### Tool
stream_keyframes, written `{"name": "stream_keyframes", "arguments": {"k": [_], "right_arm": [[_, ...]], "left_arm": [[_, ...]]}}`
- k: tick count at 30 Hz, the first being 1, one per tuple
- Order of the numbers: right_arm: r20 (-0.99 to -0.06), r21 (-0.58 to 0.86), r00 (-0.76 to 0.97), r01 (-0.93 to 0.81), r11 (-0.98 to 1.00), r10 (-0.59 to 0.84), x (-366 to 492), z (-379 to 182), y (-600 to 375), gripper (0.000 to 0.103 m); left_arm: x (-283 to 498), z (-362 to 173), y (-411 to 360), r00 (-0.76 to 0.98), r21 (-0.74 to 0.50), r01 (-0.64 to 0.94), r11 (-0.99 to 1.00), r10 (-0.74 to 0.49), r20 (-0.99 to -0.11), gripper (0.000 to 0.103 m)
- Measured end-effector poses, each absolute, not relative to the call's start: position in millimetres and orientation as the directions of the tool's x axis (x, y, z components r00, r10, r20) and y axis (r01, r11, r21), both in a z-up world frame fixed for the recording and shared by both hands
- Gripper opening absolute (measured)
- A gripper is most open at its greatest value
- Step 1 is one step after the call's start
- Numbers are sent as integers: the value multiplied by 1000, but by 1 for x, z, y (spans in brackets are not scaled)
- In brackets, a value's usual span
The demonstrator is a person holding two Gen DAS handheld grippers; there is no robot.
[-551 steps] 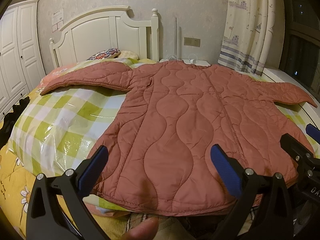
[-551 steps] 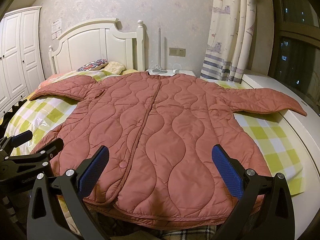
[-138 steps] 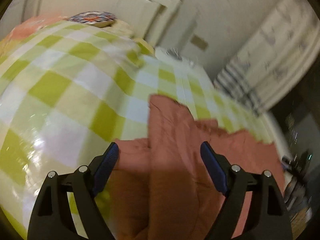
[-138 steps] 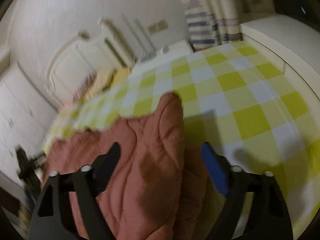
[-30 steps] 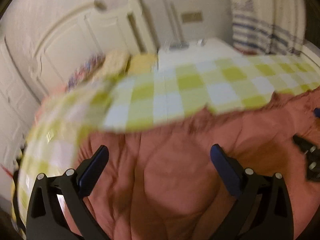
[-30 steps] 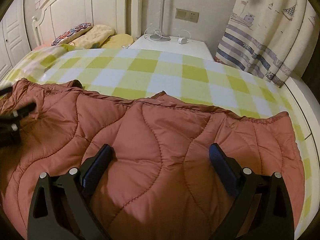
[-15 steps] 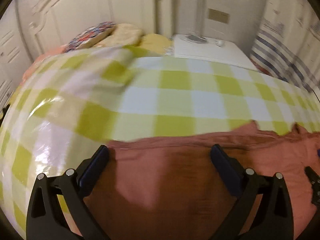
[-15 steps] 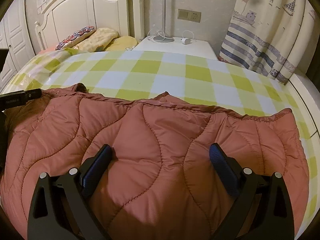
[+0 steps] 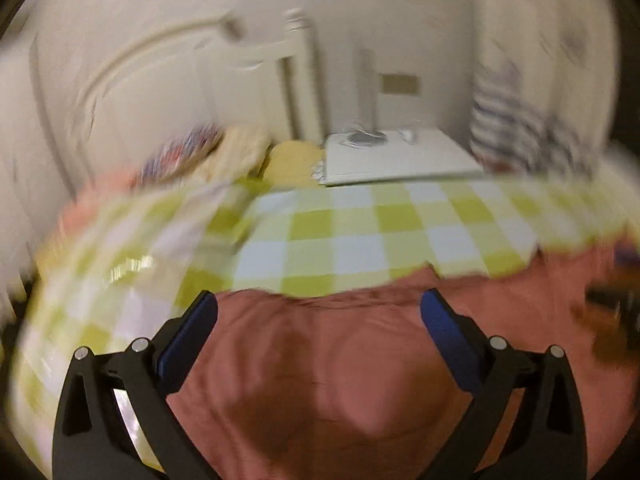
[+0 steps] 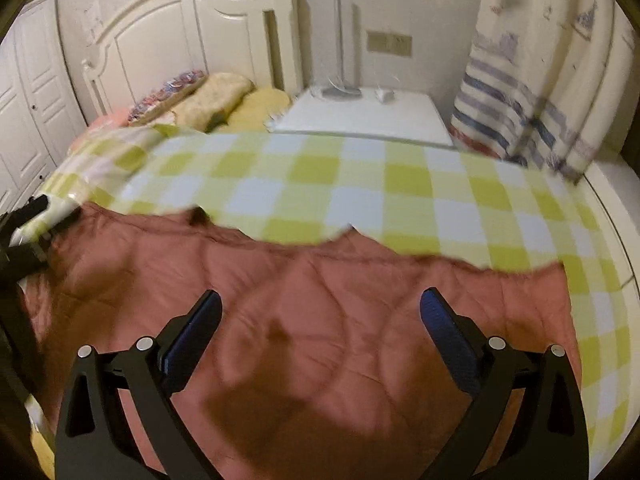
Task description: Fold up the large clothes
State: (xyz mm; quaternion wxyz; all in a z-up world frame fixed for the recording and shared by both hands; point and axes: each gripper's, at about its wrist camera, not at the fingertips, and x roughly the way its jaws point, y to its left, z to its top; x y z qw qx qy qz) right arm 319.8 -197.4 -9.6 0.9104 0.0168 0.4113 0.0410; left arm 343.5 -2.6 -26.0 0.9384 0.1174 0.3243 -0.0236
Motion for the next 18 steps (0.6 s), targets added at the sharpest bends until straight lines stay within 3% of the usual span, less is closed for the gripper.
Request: {"name": "stream_keyframes", "arguments": {"k": [2,4,8,12,16,18], "right_arm": [[-761,-7,645,-111,994,67,326,-18,-174,96],[-803,-101,595,-175,979,23,335,-48,-151,96],[-797,-29,600,-152,988,69,340,-56,-162,97],[-806,-24,588,-144,989,66,337,-50,-167,97],[-762,-128,642,-23,991,-84,328,-28,-206,97],[-777,-93,619,72,993,-117,327,-36,-241,97]], "left_arm": [[351,-49,-27,758,278,161,947,62,-650,101],[363,-80,-31,688,270,180,946,75,-722,101],[369,-79,-18,674,210,122,970,74,-735,101],[365,-82,-17,693,234,111,966,93,-715,101],[368,-82,-12,694,201,110,973,69,-717,101],[373,-82,-9,685,175,116,978,49,-727,101]]}}
